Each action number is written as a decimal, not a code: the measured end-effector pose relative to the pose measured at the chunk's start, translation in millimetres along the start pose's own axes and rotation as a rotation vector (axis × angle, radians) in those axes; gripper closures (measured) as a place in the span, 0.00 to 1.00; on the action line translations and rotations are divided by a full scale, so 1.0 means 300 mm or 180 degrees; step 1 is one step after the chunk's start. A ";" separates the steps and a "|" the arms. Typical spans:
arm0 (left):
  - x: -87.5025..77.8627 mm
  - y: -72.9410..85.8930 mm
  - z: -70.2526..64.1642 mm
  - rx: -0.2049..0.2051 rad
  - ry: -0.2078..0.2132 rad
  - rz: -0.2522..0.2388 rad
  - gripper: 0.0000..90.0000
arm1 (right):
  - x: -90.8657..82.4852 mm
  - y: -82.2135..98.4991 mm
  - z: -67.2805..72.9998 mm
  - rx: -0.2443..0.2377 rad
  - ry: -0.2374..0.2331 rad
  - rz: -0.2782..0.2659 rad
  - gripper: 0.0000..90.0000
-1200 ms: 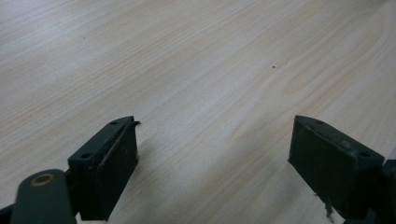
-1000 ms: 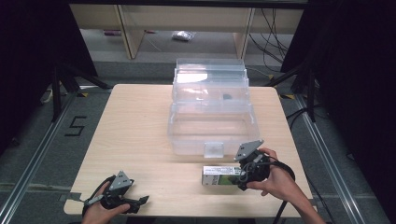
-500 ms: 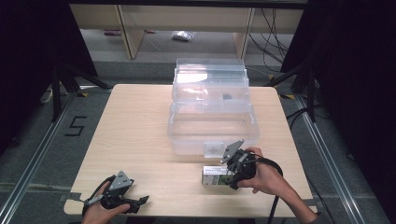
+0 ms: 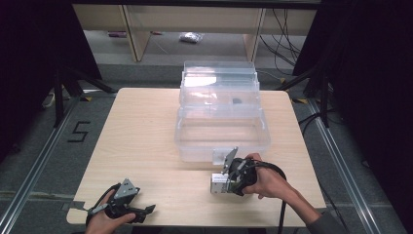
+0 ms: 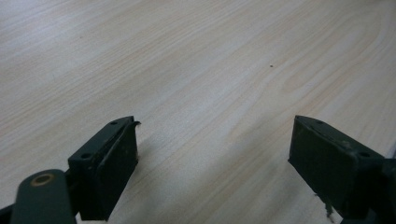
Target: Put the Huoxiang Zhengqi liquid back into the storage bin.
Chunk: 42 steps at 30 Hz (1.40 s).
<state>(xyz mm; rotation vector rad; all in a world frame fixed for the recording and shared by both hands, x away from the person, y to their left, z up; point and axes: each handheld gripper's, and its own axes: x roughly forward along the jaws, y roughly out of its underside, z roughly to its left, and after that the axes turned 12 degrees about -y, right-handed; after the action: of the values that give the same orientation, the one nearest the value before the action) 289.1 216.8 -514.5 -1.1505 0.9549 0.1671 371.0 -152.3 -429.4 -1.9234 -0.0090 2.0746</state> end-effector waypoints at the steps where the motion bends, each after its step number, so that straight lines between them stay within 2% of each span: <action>1: 0.002 0.002 -0.002 -0.0021 0.0023 -0.0042 0.17 | 0.003 -0.003 -0.002 -0.0002 -0.0014 0.0005 0.49; 2: -0.001 0.001 -0.001 0.0015 0.0038 -0.0018 0.17 | 0.006 -0.007 -0.003 0.0065 -0.0006 0.0048 0.51; 3: -0.001 0.001 0.000 0.0024 0.0043 -0.0015 0.17 | 0.008 -0.011 -0.007 -0.0019 -0.0025 0.0091 0.52; 4: 0.002 0.001 -0.002 -0.0013 0.0026 -0.0035 0.17 | 0.011 -0.013 -0.004 0.0053 -0.0057 0.0116 0.53; 5: 0.001 0.001 -0.002 -0.0019 0.0020 -0.0036 0.17 | 0.013 -0.017 -0.009 -0.0042 -0.0059 0.0145 0.55; 6: -0.001 0.001 -0.002 -0.0007 0.0040 -0.0029 0.17 | 0.017 -0.020 -0.009 -0.0013 -0.0083 0.0191 0.57; 7: -0.005 -0.002 0.002 0.0061 0.0039 0.0036 0.17 | 0.019 -0.023 -0.013 -0.0064 -0.0107 0.0208 0.58; 8: -0.001 0.000 -0.002 0.0005 0.0021 -0.0017 0.17 | 0.023 -0.025 -0.010 0.0023 -0.0109 0.0225 0.60; 9: 0.001 0.001 -0.004 -0.0020 0.0018 -0.0044 0.17 | 0.029 -0.027 -0.023 -0.0189 -0.0114 0.0249 0.62; 10: -0.002 0.001 0.000 0.0035 0.0032 -0.0014 0.17 | 0.032 -0.028 -0.014 -0.0076 -0.0133 0.0286 0.62; 11: -0.001 0.000 0.000 0.0017 0.0046 -0.0014 0.17 | 0.035 -0.031 -0.020 -0.0179 -0.0126 0.0321 0.64; 12: -0.003 0.000 0.001 0.0043 0.0047 -0.0002 0.17 | 0.035 -0.033 -0.022 -0.0188 -0.0136 0.0355 0.65; 13: 0.001 0.001 -0.003 -0.0012 0.0029 -0.0046 0.17 | 0.034 -0.035 -0.021 -0.0165 -0.0152 0.0375 0.66; 14: 0.002 0.001 -0.002 -0.0005 0.0017 -0.0041 0.17 | 0.033 -0.038 -0.018 -0.0183 -0.0144 0.0411 0.67; 15: -0.003 0.000 0.002 0.0056 0.0043 0.0004 0.17 | 0.031 -0.044 -0.009 -0.0174 -0.0138 0.0466 0.68; 17: -0.003 0.000 0.001 0.0036 0.0037 -0.0005 0.17 | 0.026 -0.052 -0.010 -0.0296 -0.0152 0.0580 0.71; 18: -0.002 0.000 -0.001 0.0021 0.0046 -0.0019 0.17 | 0.025 -0.059 -0.014 -0.0436 -0.0156 0.0595 0.71; 20: -0.001 0.000 -0.003 -0.0013 0.0032 -0.0029 0.17 | 0.023 -0.066 -0.002 -0.0435 -0.0155 0.0652 0.71; 21: -0.004 0.001 0.002 0.0050 0.0036 -0.0009 0.17 | 0.022 -0.067 -0.002 -0.0470 -0.0171 0.0649 0.71; 23: -0.004 0.000 0.001 0.0039 0.0043 -0.0009 0.17 | 0.012 -0.071 0.004 -0.0413 -0.0213 0.0617 0.71; 24: 0.000 0.001 -0.004 -0.0019 0.0044 -0.0055 0.17 | 0.002 -0.073 0.004 -0.0421 -0.0214 0.0572 0.71; 26: -0.001 0.001 -0.002 -0.0006 0.0040 -0.0032 0.17 | -0.015 -0.075 0.012 -0.0336 -0.0230 0.0502 0.71; 27: -0.004 0.000 0.002 0.0051 0.0039 -0.0010 0.17 | -0.022 -0.077 0.010 -0.0361 -0.0243 0.0496 0.71; 28: -0.004 0.000 0.001 0.0032 0.0041 -0.0015 0.17 | -0.030 -0.079 -0.001 -0.0526 -0.0248 0.0426 0.71; 29: -0.005 0.000 0.001 0.0052 0.0040 -0.0008 0.17 | -0.041 -0.075 0.000 -0.0424 -0.0257 0.0376 0.71; 30: -0.001 0.001 -0.004 -0.0018 0.0040 -0.0052 0.17 | -0.050 -0.079 -0.005 -0.0495 -0.0276 0.0369 0.71; 31: 0.001 0.001 -0.002 -0.0008 0.0027 -0.0051 0.17 | -0.070 -0.077 -0.004 -0.0426 -0.0286 0.0343 0.71; 33: -0.003 0.000 0.001 0.0027 0.0039 -0.0016 0.17 | -0.077 -0.079 -0.010 -0.0477 -0.0297 0.0324 0.71; 34: -0.004 0.000 0.001 0.0043 0.0040 -0.0003 0.17 | -0.092 -0.077 -0.015 -0.0449 -0.0277 0.0265 0.72; 35: 0.001 0.001 -0.003 -0.0018 0.0040 -0.0050 0.17 | -0.103 -0.079 -0.016 -0.0418 -0.0262 0.0276 0.71; 36: 0.001 0.001 -0.001 -0.0002 0.0022 -0.0039 0.17 | -0.115 -0.079 -0.016 -0.0367 -0.0255 0.0259 0.71; 37: -0.004 0.000 0.003 0.0059 0.0043 0.0011 0.17 | -0.124 -0.082 -0.021 -0.0433 -0.0254 0.0254 0.72; 38: -0.002 0.001 0.000 0.0014 0.0036 -0.0025 0.17 | -0.140 -0.084 -0.024 -0.0439 -0.0232 0.0245 0.71; 41: -0.003 0.001 0.001 0.0042 0.0041 -0.0014 0.17 | -0.176 -0.088 -0.029 -0.0406 -0.0193 0.0202 0.72; 42: -0.003 0.001 0.001 0.0037 0.0037 -0.0011 0.17 | -0.189 -0.088 -0.024 -0.0331 -0.0190 0.0190 0.71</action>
<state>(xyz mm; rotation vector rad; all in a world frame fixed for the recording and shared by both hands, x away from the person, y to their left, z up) 288.6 217.5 -514.0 -1.1434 0.9631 0.1520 386.7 -141.8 -369.5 -1.9427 -0.0752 2.2108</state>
